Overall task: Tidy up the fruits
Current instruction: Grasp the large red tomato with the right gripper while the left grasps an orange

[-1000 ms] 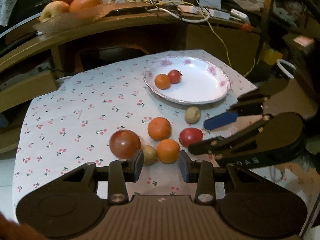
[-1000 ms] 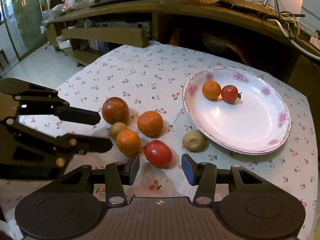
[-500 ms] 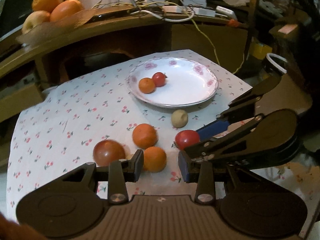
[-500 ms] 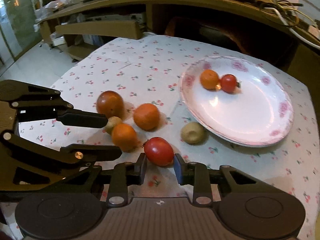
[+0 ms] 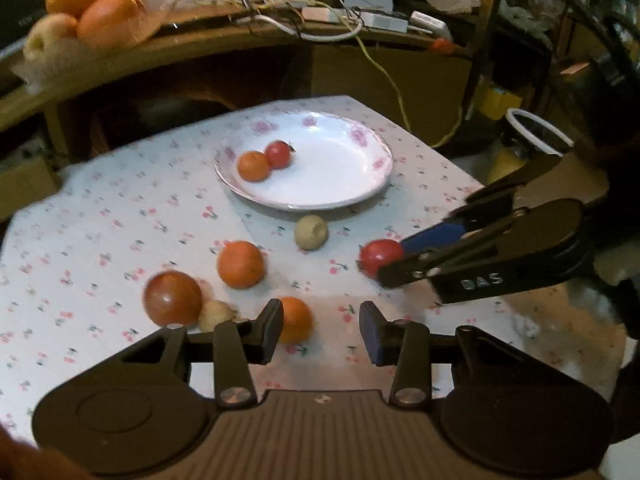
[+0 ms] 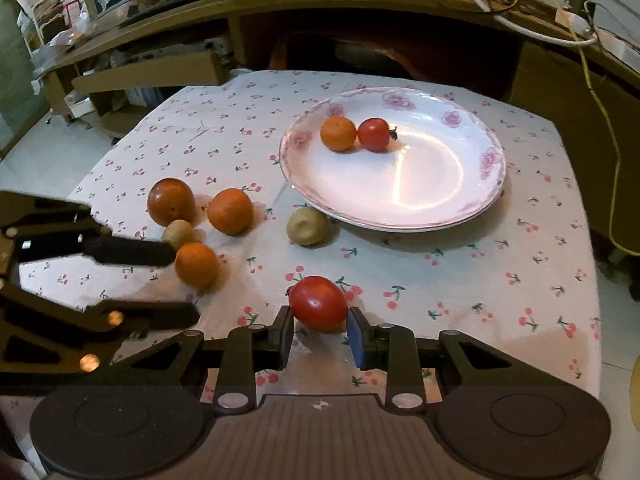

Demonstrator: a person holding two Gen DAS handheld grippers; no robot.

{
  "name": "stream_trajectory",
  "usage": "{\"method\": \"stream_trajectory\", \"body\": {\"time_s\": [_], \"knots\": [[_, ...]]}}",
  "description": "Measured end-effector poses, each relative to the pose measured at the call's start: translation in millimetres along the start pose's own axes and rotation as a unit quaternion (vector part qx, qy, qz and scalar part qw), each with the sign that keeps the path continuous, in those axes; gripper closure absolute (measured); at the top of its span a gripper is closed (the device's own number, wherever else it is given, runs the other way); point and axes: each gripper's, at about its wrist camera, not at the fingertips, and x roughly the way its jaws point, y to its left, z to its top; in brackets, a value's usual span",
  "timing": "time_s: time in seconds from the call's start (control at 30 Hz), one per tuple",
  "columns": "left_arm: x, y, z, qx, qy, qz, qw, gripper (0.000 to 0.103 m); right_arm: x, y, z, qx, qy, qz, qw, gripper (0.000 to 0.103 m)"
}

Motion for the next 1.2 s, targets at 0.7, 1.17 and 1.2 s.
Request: {"method": "stream_trajectory", "body": {"time_s": [0.7,1.17,1.2], "knots": [[32.6,-8.6,-0.9,0.039,0.011,0.065,0.9971,0.051,0.6,-5.3,-8.4,-0.001,-0.004,-0.005,1.000,0.067],[44.3,-14.6,-0.6,0.025,0.020,0.043,0.9985,0.055,-0.6,-9.7,-4.7,0.005,-0.016,-0.007,1.000,0.055],[43.1,-14.5,-2.0,0.024,0.019,0.045,0.9985,0.055,-0.8,-9.0,-4.9,0.004,-0.017,-0.004,1.000,0.055]]}}
